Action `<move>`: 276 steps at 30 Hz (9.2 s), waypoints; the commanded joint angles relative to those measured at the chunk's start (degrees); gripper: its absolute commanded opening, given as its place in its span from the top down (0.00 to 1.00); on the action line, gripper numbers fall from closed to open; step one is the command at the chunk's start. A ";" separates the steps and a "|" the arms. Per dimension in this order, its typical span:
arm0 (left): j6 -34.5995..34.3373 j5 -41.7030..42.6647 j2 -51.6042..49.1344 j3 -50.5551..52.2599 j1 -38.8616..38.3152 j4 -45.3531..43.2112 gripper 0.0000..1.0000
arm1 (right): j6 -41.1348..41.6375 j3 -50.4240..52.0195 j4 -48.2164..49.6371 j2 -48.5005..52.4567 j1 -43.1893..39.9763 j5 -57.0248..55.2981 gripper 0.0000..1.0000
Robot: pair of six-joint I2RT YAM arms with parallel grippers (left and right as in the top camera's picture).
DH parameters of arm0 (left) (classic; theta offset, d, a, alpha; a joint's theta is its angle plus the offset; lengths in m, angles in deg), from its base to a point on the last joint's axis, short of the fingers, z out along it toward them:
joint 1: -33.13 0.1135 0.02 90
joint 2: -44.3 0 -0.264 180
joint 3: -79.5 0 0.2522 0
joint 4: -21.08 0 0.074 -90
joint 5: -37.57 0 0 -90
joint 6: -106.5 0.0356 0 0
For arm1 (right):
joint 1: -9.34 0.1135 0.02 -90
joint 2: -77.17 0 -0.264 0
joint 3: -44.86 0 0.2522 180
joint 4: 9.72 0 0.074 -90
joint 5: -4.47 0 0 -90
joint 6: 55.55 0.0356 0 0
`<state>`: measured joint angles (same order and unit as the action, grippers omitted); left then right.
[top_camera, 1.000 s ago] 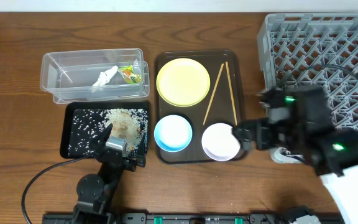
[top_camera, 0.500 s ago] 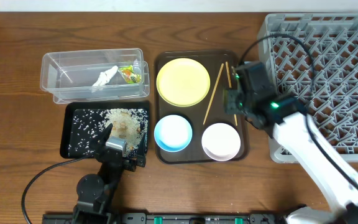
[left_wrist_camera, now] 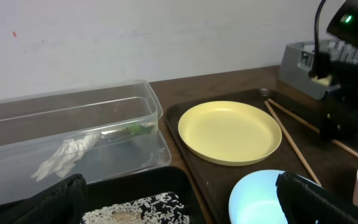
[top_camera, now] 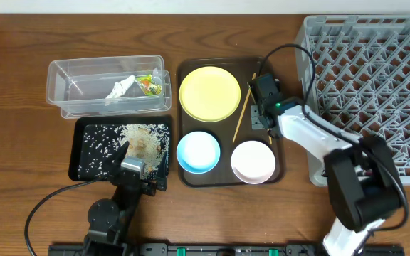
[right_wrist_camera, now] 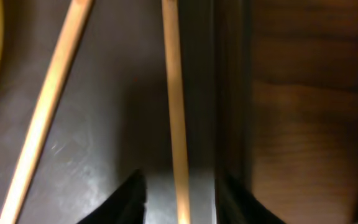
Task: Sort waste into correct bins and load items into the dishwasher rack
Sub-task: 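Reach the right gripper to a wooden chopstick on the brown tray and grasp, then carry the chopstick with the right gripper into the dish rack, then move the right gripper back to the second chopstick by the yellow plate, then grasp the second chopstick with the right gripper and lift it, then carry the second chopstick into the dish rack and release, then reach the right gripper to the pale pink bowl and grip its rim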
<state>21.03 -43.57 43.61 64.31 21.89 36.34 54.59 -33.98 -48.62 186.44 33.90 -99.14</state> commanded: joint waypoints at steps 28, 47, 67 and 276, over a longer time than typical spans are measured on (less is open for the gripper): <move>0.37 1.01 0.46 1.20 0.35 1.40 0.01 | -12.02 -0.11 -13.09 -28.83 -11.58 4.33 0.99; 0.37 1.01 0.46 1.20 0.35 1.40 0.01 | -24.44 -0.92 -4.70 -19.26 -19.19 2.49 0.67; 0.37 1.01 0.46 1.20 0.35 1.40 0.01 | 13.18 -1.11 -5.70 -10.62 10.23 1.77 0.48; 0.37 1.01 0.46 1.20 0.35 1.40 0.01 | 3.45 15.15 -14.99 -27.91 0.00 8.02 0.99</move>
<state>21.03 -43.57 43.61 64.31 21.89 36.34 58.59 -18.85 -63.57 162.31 34.34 -85.50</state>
